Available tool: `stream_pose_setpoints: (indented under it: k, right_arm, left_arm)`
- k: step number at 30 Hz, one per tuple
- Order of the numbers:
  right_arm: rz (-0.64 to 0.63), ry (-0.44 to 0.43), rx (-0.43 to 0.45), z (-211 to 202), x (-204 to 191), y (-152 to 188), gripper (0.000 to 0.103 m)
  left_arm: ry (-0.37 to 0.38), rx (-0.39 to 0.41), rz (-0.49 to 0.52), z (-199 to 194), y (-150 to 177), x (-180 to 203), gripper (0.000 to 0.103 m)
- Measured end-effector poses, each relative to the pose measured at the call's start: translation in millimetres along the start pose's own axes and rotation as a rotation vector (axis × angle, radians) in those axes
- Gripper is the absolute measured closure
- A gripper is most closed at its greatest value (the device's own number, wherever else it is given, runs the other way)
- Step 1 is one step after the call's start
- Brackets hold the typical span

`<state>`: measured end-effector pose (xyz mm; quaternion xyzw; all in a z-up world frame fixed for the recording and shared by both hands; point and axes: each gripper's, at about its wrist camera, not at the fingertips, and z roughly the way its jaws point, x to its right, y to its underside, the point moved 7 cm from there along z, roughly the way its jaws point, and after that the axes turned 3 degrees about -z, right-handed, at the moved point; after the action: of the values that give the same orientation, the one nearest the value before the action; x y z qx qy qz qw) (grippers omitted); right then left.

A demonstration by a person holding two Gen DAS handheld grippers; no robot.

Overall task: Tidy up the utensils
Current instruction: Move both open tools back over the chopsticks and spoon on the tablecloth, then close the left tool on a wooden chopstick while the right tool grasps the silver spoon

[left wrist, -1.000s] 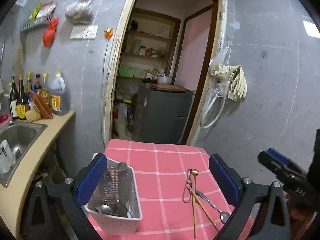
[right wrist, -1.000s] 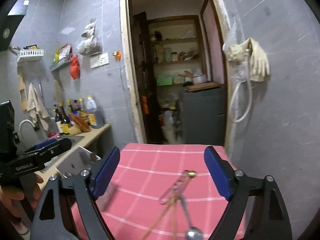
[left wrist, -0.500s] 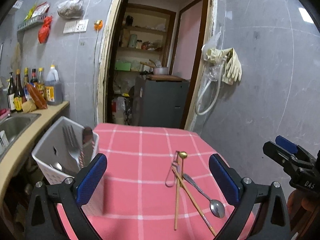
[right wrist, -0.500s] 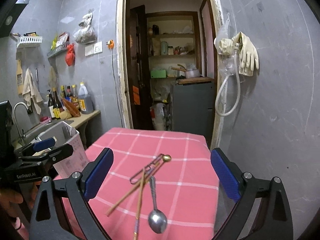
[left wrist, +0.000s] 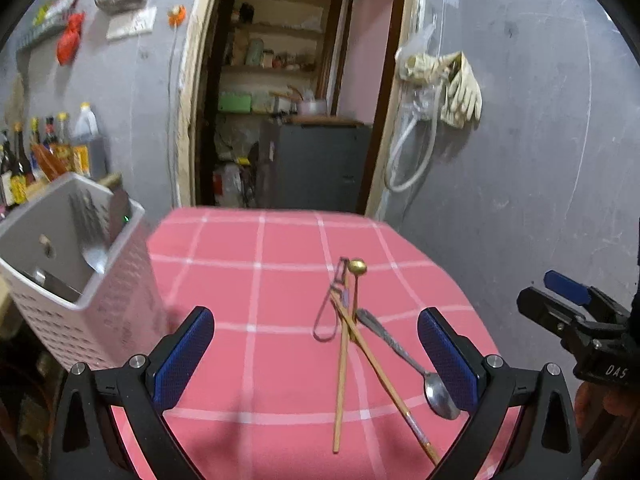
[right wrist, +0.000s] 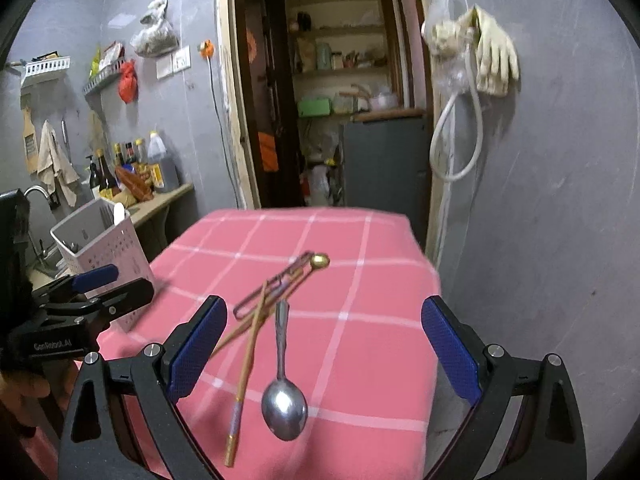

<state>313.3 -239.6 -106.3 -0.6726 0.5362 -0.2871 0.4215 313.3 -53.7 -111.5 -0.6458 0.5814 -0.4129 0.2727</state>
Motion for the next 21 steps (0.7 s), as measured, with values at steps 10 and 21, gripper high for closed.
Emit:
stream_pose_setpoints:
  k: [10,21]
  right_arm:
    - [-0.007,-0.126,-0.184,52,0,46,0.034]
    - [-0.054,-0.239,-0.339,76,-28,86,0.049]
  left_arm:
    - [0.117,-0.218,-0.096,60,31,5,0.009]
    - [0.174,-0.431,-0.155,114,58,14,0.055]
